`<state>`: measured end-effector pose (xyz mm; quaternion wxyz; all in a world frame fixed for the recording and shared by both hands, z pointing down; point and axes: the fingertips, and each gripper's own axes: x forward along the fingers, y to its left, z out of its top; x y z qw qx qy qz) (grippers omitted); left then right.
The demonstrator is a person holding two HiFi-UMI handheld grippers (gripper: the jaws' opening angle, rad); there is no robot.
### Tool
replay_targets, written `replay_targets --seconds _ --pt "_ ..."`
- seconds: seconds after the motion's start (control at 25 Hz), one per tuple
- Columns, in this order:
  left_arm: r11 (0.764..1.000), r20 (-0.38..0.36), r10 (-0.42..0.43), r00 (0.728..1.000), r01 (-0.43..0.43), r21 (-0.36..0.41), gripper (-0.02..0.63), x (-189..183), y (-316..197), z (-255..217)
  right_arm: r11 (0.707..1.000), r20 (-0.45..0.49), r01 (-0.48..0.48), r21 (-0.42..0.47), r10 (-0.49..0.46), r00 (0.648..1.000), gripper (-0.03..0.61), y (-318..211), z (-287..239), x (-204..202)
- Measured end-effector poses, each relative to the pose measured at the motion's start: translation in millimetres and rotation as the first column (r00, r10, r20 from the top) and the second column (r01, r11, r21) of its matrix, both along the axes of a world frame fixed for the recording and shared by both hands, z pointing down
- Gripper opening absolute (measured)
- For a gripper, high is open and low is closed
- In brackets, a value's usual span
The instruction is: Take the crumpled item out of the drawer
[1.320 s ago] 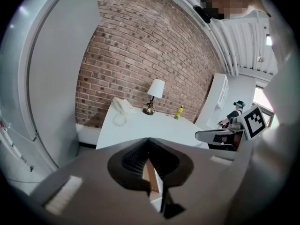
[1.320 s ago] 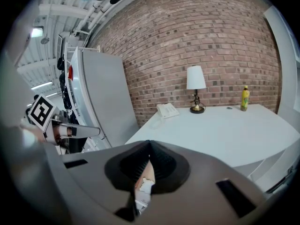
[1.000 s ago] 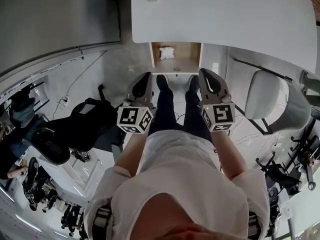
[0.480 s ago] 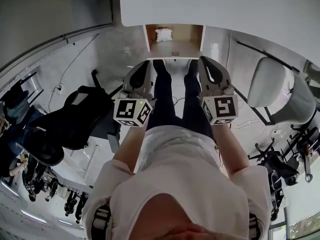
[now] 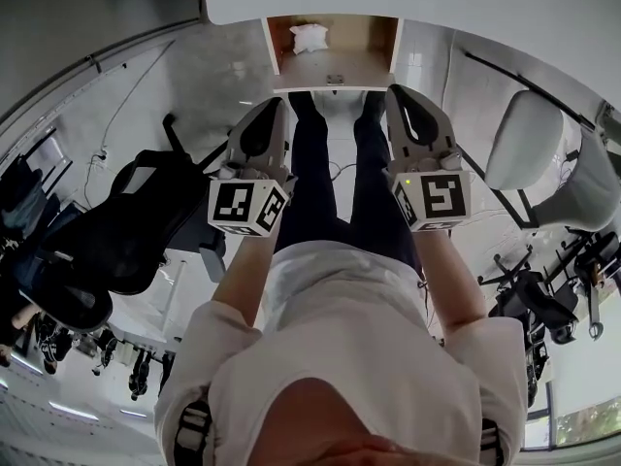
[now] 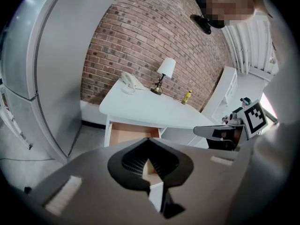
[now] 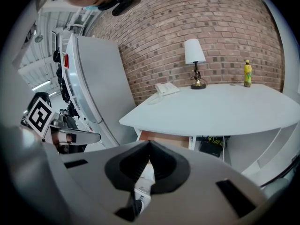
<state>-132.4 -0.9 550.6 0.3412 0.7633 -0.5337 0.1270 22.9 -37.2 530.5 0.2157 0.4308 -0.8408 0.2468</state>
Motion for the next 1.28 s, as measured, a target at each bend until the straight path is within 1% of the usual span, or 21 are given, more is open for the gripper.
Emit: replay_targets --seconds 0.32,0.64,0.8,1.08,1.28 --pt "1.0 -0.006 0.001 1.0 -0.001 -0.004 0.009 2 4 23 0.999 -0.003 0.02 -0.031 -0.02 1.0 0.006 12 27 -5" --pt "0.999 -0.004 0.001 1.0 -0.001 -0.032 0.009 -1 11 51 0.998 -0.012 0.02 -0.052 -0.02 1.0 0.006 17 53 -8" --pt "0.999 -0.019 0.004 1.0 -0.005 -0.041 0.009 0 14 68 0.998 -0.015 0.021 -0.063 -0.022 1.0 0.006 19 70 -9" --pt "0.998 -0.008 -0.001 1.0 0.0 -0.059 0.009 -5 17 93 0.997 -0.013 0.032 -0.071 -0.033 0.999 0.006 20 89 -15" --pt "0.997 -0.001 0.014 1.0 -0.014 -0.07 0.009 -1 18 106 0.996 -0.008 0.028 -0.083 -0.028 1.0 0.006 26 101 -16"
